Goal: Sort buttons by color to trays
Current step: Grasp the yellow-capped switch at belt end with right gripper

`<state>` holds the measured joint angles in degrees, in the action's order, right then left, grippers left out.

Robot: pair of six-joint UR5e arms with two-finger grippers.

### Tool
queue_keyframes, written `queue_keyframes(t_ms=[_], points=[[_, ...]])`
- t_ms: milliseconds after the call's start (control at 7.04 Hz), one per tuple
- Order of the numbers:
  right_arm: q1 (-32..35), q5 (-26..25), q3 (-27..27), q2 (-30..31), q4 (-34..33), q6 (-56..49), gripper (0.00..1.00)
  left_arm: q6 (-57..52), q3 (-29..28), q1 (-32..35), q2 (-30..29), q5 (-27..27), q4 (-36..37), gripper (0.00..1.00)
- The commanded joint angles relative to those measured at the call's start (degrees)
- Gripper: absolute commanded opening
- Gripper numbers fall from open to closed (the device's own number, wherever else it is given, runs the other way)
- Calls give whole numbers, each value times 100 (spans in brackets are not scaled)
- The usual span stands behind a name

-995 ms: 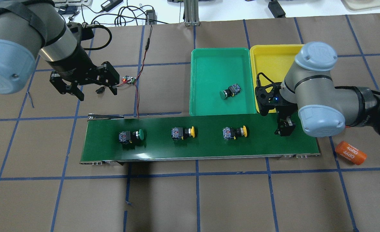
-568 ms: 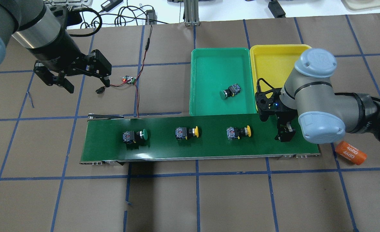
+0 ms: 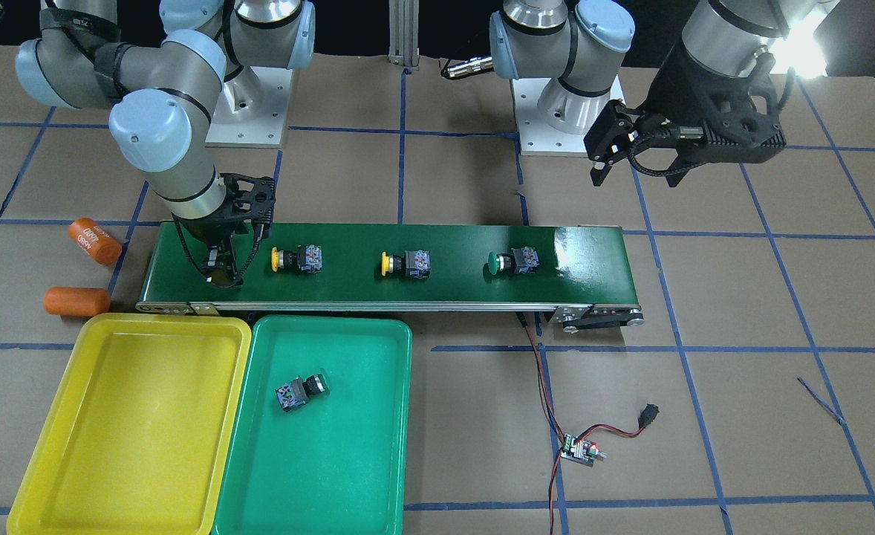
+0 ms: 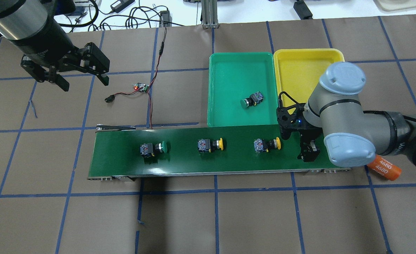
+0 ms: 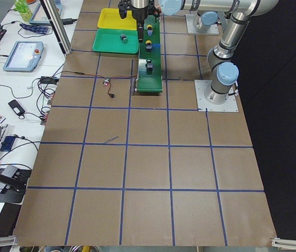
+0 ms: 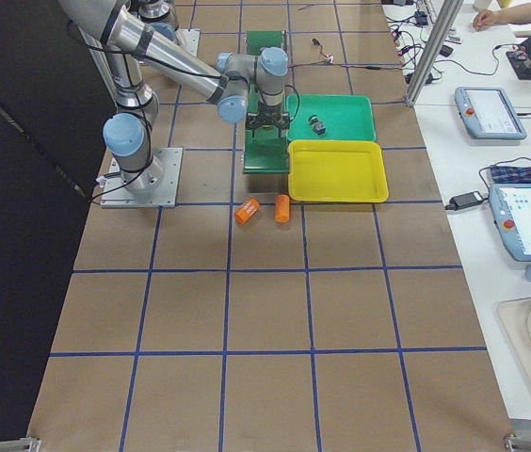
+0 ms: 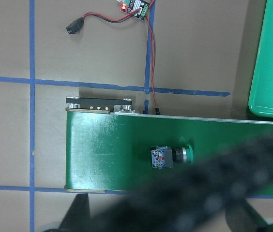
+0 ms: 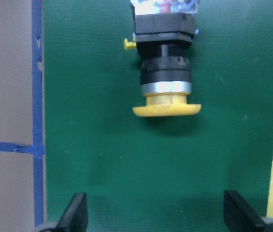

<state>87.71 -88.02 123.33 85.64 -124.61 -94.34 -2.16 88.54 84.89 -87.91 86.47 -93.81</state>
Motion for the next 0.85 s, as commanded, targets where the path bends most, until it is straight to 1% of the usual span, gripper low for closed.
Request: queue_keyframes(t_ms=[0, 142, 284, 568, 710], points=[[315, 4, 6, 5, -28, 397, 100, -91, 32, 10, 89, -25, 3, 100], [526, 4, -11, -4, -46, 642, 100, -100, 50, 10, 107, 44, 3, 100], [737, -31, -3, -47, -281, 827, 100, -100, 32, 1, 125, 62, 12, 100], [906, -40, -2, -57, -353, 978, 100, -100, 50, 1, 107, 54, 56, 100], [906, -40, -20, -74, -362, 944, 95, -100, 41, 1, 107, 54, 65, 100]])
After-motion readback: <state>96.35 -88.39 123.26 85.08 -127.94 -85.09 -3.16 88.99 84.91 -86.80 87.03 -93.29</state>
